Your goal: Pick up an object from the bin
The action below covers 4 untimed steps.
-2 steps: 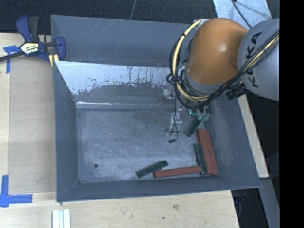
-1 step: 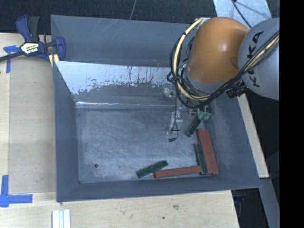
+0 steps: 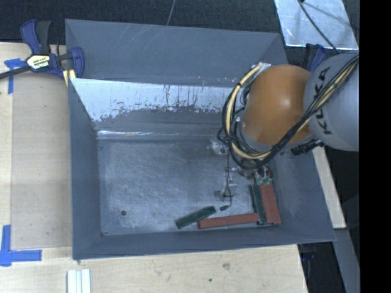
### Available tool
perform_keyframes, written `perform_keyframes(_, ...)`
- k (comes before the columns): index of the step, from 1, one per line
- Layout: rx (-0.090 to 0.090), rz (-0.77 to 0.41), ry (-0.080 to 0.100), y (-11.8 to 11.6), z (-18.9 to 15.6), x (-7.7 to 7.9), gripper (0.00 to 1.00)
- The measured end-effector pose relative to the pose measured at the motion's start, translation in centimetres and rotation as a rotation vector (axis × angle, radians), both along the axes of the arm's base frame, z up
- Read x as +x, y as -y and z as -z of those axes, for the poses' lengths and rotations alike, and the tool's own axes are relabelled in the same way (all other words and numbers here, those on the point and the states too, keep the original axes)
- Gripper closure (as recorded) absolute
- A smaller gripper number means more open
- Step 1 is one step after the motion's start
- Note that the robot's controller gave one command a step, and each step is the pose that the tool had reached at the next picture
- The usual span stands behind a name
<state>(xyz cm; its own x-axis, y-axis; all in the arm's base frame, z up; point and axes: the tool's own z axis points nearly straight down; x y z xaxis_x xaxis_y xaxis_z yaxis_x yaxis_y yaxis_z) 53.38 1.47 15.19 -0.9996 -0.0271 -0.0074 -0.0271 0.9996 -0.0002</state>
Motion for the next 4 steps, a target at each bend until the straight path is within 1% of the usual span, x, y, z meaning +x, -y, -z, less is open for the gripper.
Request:
perform_keyframes(1, -0.001, -0.136, -0.011, -0.3, 3.2, -2.1, 0.0)
perform_keyframes(2, -0.001, -0.212, -0.006, 0.8, 3.5, -2.8, 0.0)
perform_keyframes(3, -0.002, 0.043, -0.006, 0.4, 4.3, -3.8, 0.0)
perform_keyframes(4, -0.001, -0.26, -0.006, -3.8, 5.7, -4.9, 0.0)
